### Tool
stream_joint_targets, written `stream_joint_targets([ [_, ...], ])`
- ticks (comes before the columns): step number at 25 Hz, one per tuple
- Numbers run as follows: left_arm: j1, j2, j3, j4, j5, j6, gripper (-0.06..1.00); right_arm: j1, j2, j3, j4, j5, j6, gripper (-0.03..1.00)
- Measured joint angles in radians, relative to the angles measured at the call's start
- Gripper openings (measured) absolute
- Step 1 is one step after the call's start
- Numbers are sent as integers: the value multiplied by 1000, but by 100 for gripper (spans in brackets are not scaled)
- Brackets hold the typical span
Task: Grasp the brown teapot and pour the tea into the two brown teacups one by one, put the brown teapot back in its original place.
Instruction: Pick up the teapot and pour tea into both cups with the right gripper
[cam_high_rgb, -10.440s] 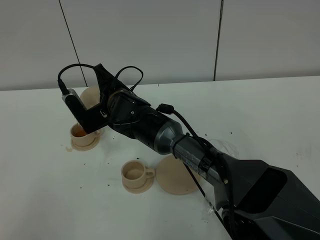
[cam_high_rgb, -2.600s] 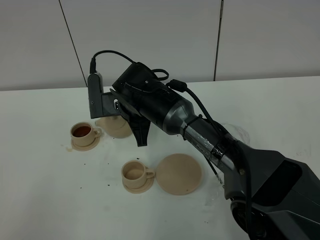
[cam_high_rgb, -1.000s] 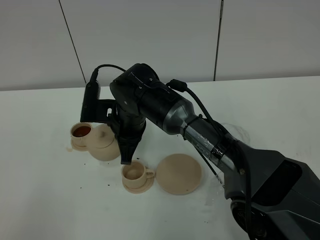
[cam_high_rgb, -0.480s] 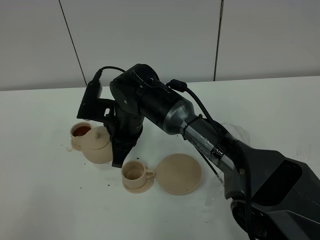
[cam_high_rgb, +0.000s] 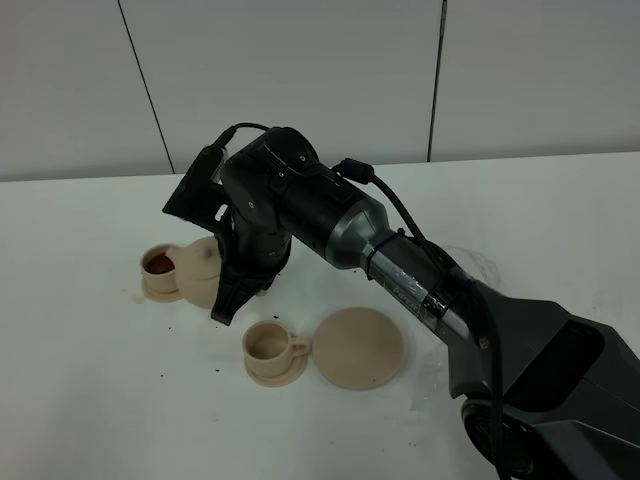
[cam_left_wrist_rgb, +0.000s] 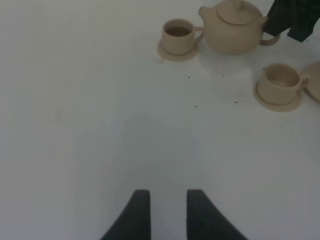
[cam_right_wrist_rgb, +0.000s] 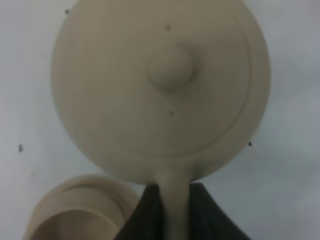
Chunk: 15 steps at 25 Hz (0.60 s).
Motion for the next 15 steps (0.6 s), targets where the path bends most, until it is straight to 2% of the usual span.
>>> stream_joint_targets([
  [7, 0, 0, 0, 0, 0, 0, 25, -9, 0, 0, -6, 14, 91, 9],
  [15, 0, 0, 0, 0, 0, 0, 25, -13, 0, 0, -6, 14, 97, 9],
])
